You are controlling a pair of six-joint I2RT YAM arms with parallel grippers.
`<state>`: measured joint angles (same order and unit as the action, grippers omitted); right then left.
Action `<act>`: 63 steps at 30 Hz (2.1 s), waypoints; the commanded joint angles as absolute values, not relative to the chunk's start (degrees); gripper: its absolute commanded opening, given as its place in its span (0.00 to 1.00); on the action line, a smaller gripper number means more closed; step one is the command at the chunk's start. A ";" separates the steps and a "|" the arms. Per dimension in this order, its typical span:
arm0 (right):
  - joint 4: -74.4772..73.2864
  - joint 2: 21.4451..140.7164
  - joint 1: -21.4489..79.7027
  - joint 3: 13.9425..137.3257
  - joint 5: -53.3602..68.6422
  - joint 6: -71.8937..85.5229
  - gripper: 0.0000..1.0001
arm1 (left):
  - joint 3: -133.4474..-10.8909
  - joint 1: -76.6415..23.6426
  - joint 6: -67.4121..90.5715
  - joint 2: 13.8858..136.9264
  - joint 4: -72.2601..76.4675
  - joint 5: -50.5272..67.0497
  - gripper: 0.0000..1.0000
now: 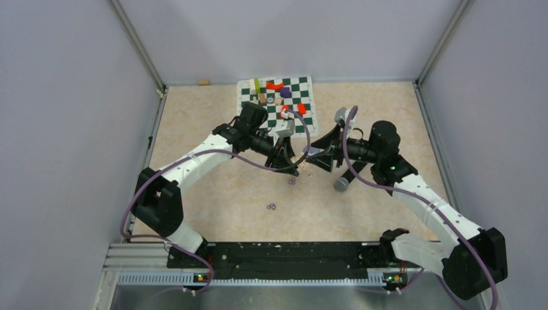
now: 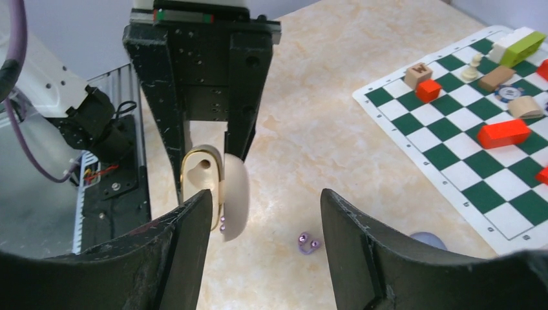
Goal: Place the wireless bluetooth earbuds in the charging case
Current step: Open the charging case to the charging case, then pick up the right earbud from the center of the board.
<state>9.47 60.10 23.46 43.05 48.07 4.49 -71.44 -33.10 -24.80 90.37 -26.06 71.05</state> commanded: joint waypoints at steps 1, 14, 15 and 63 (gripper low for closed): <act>10.52 57.88 22.59 44.58 44.67 2.15 0.64 | -71.20 -33.75 -26.65 87.87 -27.11 73.71 0.00; 0.12 63.25 21.09 51.43 34.21 -1.85 0.74 | -70.74 -25.48 -31.52 84.75 -30.59 72.84 0.00; -1.68 64.65 21.07 51.62 33.83 -1.97 0.73 | -70.76 -24.29 -32.14 84.42 -31.17 73.04 0.00; -18.69 99.63 32.90 58.04 8.41 -12.04 0.51 | -60.00 -17.84 -32.69 75.58 -26.43 69.00 0.00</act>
